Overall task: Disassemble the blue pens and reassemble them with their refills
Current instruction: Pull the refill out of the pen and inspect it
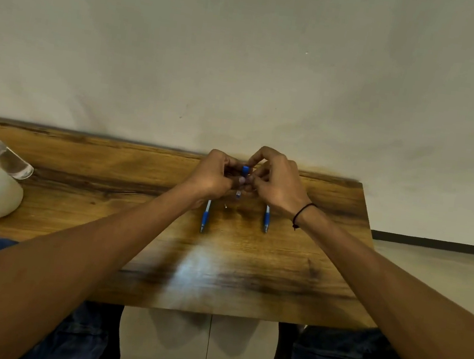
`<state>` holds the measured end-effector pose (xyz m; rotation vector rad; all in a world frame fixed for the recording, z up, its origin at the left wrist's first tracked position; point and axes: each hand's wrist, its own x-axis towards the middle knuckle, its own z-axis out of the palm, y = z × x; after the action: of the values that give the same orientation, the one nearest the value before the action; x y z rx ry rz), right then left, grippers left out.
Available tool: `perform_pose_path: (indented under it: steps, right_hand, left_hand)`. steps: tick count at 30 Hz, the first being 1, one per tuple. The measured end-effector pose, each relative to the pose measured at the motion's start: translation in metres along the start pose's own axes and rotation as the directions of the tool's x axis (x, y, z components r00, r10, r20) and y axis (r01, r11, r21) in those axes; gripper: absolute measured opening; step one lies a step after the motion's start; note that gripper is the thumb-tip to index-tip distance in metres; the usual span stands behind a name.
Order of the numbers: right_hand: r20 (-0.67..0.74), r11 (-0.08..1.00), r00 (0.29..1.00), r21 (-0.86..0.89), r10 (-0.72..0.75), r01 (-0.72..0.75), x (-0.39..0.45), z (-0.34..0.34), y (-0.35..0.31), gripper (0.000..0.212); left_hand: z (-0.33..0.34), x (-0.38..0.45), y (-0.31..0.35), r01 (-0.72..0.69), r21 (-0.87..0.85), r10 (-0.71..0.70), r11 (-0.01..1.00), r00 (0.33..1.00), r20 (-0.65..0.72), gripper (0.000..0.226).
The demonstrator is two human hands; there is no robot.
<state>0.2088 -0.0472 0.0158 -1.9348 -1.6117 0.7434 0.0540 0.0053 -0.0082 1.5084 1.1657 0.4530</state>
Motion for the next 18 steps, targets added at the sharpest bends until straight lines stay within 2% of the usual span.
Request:
perform_pose_path:
  steps: [5,9,12,15,18]
  right_hand:
    - [0.023,0.998,0.997,0.014,-0.069,0.068,0.005,-0.007,-0.002,0.005]
    - [0.047,0.986,0.989,-0.085,-0.139,0.142,0.006,-0.009,-0.001,0.005]
    - [-0.022,0.975,0.982,-0.124,-0.186,0.182,0.010,-0.012,-0.001,0.008]
    - [-0.094,0.992,0.990,-0.089,-0.103,0.095,0.019,-0.019,0.007,0.011]
    - [-0.044,0.975,0.995,-0.195,0.095,-0.102,0.025,-0.021,0.031,0.015]
  left_hand:
    - [0.003,-0.003,-0.001,-0.079,0.122,0.087,0.989,0.994,-0.062,0.025]
    - [0.006,-0.005,-0.001,-0.073,0.123,0.082,0.990,0.995,-0.063,0.022]
    - [0.009,-0.007,-0.001,-0.038,0.130,0.042,0.991,0.999,-0.028,0.020]
    - [0.009,-0.010,-0.001,-0.023,0.116,0.027,0.993,0.999,-0.034,0.018]
    - [0.005,-0.009,0.001,-0.024,0.038,0.026,0.999,0.997,-0.069,0.020]
